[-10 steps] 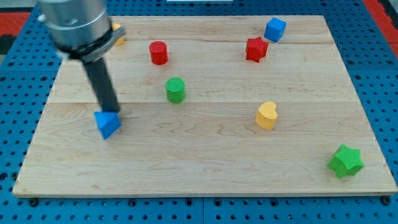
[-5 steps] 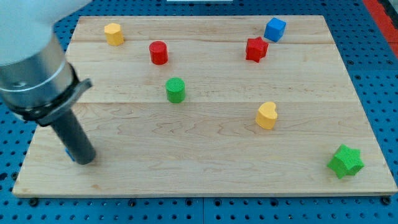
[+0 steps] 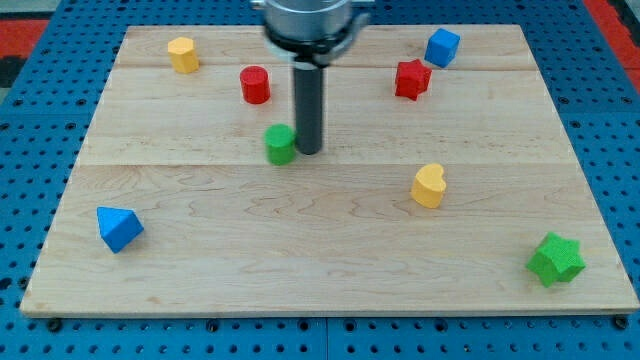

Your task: Push the blue triangle and green circle towards the bottom left side of the board

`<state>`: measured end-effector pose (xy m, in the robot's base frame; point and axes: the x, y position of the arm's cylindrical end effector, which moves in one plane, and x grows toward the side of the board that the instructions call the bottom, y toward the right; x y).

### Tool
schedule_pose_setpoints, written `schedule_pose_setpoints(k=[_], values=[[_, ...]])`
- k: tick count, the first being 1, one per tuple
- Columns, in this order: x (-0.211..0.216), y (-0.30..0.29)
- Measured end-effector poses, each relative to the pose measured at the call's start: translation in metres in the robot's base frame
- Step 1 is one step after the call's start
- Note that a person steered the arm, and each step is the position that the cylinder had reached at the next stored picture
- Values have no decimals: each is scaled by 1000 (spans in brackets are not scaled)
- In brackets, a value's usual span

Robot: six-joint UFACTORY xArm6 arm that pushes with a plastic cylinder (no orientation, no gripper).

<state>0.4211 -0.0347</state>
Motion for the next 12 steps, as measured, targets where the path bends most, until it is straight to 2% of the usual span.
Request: schedule_pose_setpoints(k=[1,2,3,4,5,6,7,8,9,10,11,12], values=[[0,-56],[-25,-43],[-49,-58],[-2,-100],[13,-97],[13,-95],[9,-148],[14,-166],[19,-166],[20,-125],[33,-115],[-11,-85]])
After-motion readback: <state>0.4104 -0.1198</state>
